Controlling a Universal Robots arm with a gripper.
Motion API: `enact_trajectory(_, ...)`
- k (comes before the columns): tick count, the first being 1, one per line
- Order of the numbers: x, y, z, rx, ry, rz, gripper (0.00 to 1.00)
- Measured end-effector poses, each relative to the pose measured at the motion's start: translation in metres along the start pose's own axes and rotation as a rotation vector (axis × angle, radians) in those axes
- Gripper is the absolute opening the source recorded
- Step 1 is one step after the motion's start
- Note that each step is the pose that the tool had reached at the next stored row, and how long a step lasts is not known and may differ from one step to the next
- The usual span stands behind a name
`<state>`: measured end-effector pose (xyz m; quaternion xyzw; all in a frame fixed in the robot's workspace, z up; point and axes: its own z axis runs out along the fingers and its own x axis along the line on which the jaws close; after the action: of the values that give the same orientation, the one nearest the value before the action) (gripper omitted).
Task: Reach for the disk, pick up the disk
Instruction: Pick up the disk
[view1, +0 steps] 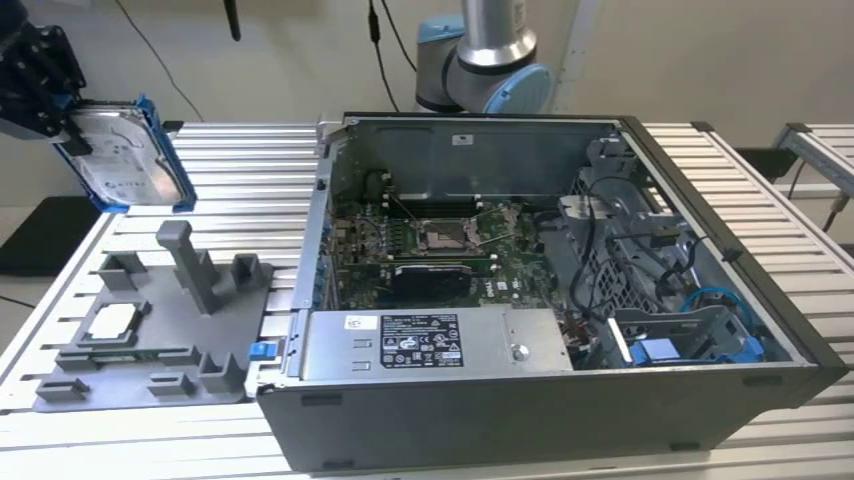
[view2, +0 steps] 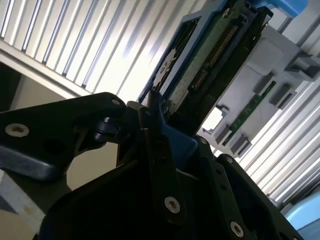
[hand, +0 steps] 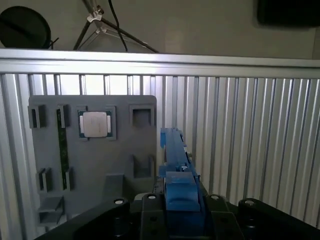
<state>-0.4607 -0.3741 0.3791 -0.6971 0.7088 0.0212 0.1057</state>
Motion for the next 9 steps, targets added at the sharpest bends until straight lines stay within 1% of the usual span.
enact_trajectory(9, -0.0073, -0.0044, -0.0397, 0.0014, -0.0008, 0.000, 0.00)
